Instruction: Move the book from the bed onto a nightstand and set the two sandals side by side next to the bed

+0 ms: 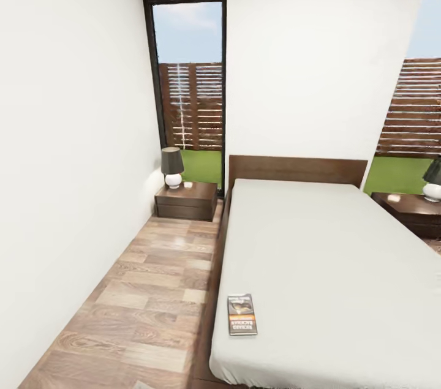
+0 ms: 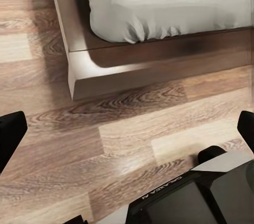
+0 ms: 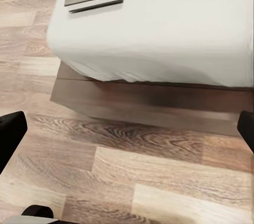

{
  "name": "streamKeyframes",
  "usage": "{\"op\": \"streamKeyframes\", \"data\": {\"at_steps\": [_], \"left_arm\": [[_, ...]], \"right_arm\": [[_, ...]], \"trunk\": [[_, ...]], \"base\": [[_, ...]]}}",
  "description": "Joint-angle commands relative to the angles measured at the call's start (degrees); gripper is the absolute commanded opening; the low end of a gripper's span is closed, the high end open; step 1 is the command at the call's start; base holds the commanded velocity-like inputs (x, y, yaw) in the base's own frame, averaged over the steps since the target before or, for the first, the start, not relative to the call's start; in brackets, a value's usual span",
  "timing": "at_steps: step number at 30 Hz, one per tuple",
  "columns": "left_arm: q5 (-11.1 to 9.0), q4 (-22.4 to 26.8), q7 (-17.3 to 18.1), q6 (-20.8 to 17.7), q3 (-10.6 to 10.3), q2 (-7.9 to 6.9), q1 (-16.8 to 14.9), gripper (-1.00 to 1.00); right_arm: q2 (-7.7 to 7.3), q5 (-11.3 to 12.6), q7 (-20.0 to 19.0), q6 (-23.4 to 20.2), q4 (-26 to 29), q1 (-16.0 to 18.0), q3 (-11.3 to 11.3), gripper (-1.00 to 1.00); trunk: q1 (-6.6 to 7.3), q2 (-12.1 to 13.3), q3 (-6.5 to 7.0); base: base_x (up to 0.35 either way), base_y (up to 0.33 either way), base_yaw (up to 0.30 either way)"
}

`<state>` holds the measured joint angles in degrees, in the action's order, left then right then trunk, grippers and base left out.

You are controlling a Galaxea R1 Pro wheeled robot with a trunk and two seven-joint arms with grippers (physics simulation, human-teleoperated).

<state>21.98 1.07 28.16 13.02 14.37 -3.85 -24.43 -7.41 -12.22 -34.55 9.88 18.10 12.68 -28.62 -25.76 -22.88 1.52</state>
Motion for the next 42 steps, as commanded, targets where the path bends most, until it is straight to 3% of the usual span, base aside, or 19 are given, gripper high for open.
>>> {"op": "streamKeyframes", "data": {"at_steps": [1,42], "left_arm": [[0.6,-0.02,0.12,0.25,0.48,-0.02,0.0,1.0],[0.59,-0.02,0.14,0.25,0.48,-0.02,0.0,1.0]], "right_arm": [[0.02,-0.61,-0.25,0.31,-0.07,0.06,-0.47,1.0],[0.02,-0.61,-0.25,0.31,-0.06,0.03,-0.47,1.0]], "trunk": [[-0.02,-0.04,-0.02],[-0.02,-0.04,-0.02]], "base": [[0.0,0.0,-0.218],[0.0,0.0,-0.199]]}}
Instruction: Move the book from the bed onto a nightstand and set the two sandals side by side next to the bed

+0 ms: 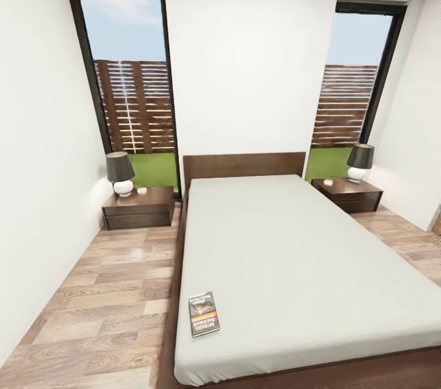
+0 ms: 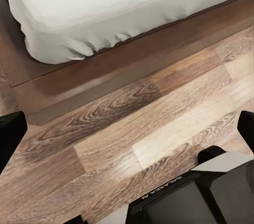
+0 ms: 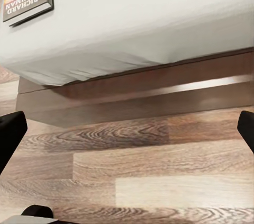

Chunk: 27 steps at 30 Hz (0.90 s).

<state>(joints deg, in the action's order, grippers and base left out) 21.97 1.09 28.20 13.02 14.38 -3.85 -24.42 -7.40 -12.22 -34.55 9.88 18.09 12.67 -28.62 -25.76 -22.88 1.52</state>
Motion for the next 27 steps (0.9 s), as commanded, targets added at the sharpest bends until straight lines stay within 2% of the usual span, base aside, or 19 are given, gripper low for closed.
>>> {"op": "streamKeyframes", "data": {"at_steps": [1,20,27], "left_arm": [[0.61,-0.03,0.1,0.25,0.47,-0.01,-0.01,1.0],[0.61,-0.03,0.07,0.25,0.47,-0.01,-0.01,1.0],[0.62,-0.03,0.07,0.25,0.47,-0.01,-0.01,1.0]], "right_arm": [[0.02,-0.61,-0.26,0.31,-0.04,0.05,-0.47,1.0],[0.02,-0.57,-0.26,0.28,-0.02,0.04,-0.47,1.0],[0.02,-0.52,-0.33,0.27,-0.01,0.07,-0.47,1.0]], "trunk": [[-0.02,-0.04,-0.02],[-0.02,-0.04,-0.03],[-0.02,-0.04,-0.46]], "base": [[0.0,0.0,-0.032],[0.0,0.0,-0.005],[0.0,0.0,0.0]]}}
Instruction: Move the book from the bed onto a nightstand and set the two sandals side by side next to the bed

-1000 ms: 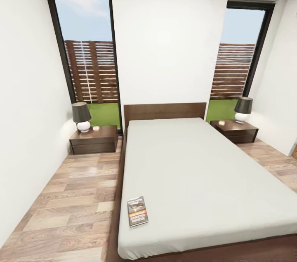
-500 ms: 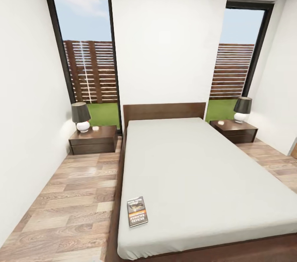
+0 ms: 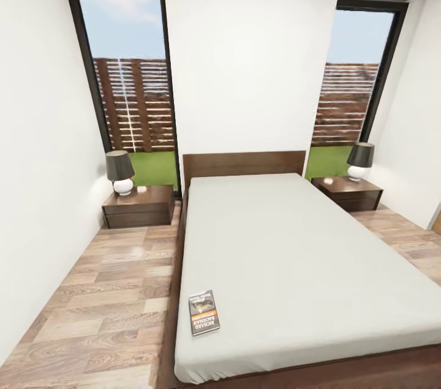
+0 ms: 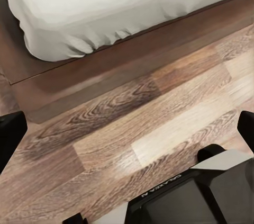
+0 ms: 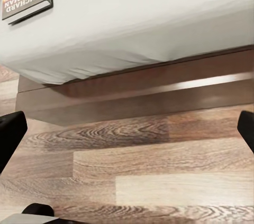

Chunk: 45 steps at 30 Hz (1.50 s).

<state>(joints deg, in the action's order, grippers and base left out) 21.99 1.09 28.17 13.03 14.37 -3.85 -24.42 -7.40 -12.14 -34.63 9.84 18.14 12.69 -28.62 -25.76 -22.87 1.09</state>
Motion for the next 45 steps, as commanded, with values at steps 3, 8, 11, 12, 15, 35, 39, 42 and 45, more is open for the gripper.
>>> {"op": "streamKeyframes", "data": {"at_steps": [3,8,11,12,15,35,39,42,45], "left_arm": [[0.6,-0.03,0.12,0.24,0.48,-0.01,-0.02,1.0],[0.6,-0.03,0.13,0.24,0.48,-0.01,-0.02,1.0],[0.6,-0.03,0.13,0.24,0.48,-0.01,-0.02,1.0],[0.6,-0.03,0.11,0.24,0.48,-0.01,-0.02,1.0],[0.6,-0.05,0.12,0.24,0.48,-0.01,-0.02,1.0],[0.6,-0.03,0.13,0.24,0.48,-0.01,-0.02,1.0],[0.6,-0.03,0.13,0.24,0.48,-0.01,-0.02,1.0],[0.58,-0.03,0.13,0.24,0.48,-0.01,-0.02,1.0],[0.59,-0.03,0.12,0.24,0.48,-0.01,-0.02,1.0]], "right_arm": [[0.02,-0.61,-0.25,0.31,-0.04,0.04,-0.47,1.0],[0.02,-0.6,-0.24,0.33,-0.05,0.01,-0.47,1.0],[0.02,-0.6,-0.22,0.32,-0.04,0.04,-0.47,1.0],[0.02,-0.6,-0.23,0.33,-0.04,0.04,-0.47,1.0],[0.02,-0.6,-0.23,0.3,-0.03,0.05,-0.47,1.0],[0.02,-0.61,-0.26,0.31,-0.04,0.02,-0.47,1.0],[0.02,-0.6,-0.27,0.27,-0.03,0.02,-0.47,1.0],[0.02,-0.6,-0.28,0.27,-0.03,0.04,-0.47,1.0],[0.02,-0.6,-0.33,0.27,-0.03,0.04,-0.48,1.0]], "trunk": [[-0.02,-0.05,-0.29],[-0.02,-0.05,-0.73],[-0.02,-0.05,-1.0],[-0.02,-0.05,-1.09],[-0.02,-0.05,-1.37],[-0.02,-0.05,-2.81],[-0.02,-0.05,-2.82],[-0.02,-0.05,-2.85],[-0.02,-0.05,-2.88]], "base": [[0.0,0.0,0.0],[0.0,0.0,0.0],[0.0,0.0,0.0],[0.0,0.0,0.0],[0.0,0.0,0.0],[0.0,0.0,0.0],[0.0,0.0,0.0],[0.0,0.0,0.022],[0.0,0.0,0.044]]}}
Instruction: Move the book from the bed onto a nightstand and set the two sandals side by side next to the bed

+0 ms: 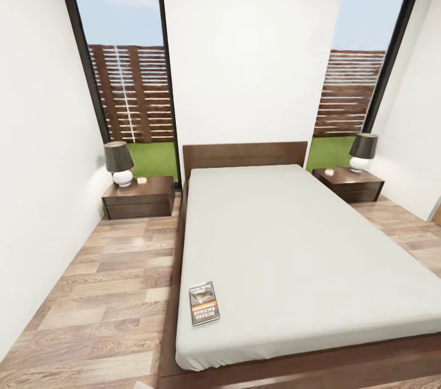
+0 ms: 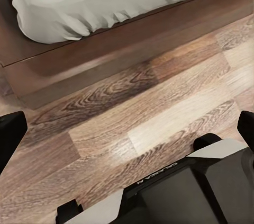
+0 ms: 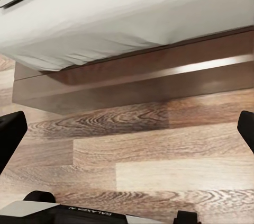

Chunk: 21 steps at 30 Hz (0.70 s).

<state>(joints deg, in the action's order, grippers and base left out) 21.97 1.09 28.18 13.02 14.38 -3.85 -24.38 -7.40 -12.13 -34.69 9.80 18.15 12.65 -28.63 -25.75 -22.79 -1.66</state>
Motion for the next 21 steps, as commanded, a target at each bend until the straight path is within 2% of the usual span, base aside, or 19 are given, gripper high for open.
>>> {"op": "streamKeyframes", "data": {"at_steps": [1,8,21], "left_arm": [[0.61,-0.03,0.11,0.25,0.48,-0.01,-0.05,1.0],[0.62,-0.03,0.12,0.25,0.48,-0.01,-0.05,1.0],[0.62,-0.03,0.12,0.25,0.48,-0.01,-0.05,1.0]], "right_arm": [[0.02,-0.61,-0.26,0.31,-0.04,0.08,-0.47,1.0],[0.02,-0.61,-0.2,0.31,-0.04,0.05,-0.46,1.0],[0.02,-0.64,-0.27,0.31,-0.04,0.07,-0.48,1.0]], "trunk": [[-0.04,-0.13,-0.14],[-0.04,-0.13,-0.15],[-0.04,-0.13,-0.15]], "base": [[0.0,0.0,0.029],[0.0,0.0,0.035],[0.0,0.0,0.247]]}}
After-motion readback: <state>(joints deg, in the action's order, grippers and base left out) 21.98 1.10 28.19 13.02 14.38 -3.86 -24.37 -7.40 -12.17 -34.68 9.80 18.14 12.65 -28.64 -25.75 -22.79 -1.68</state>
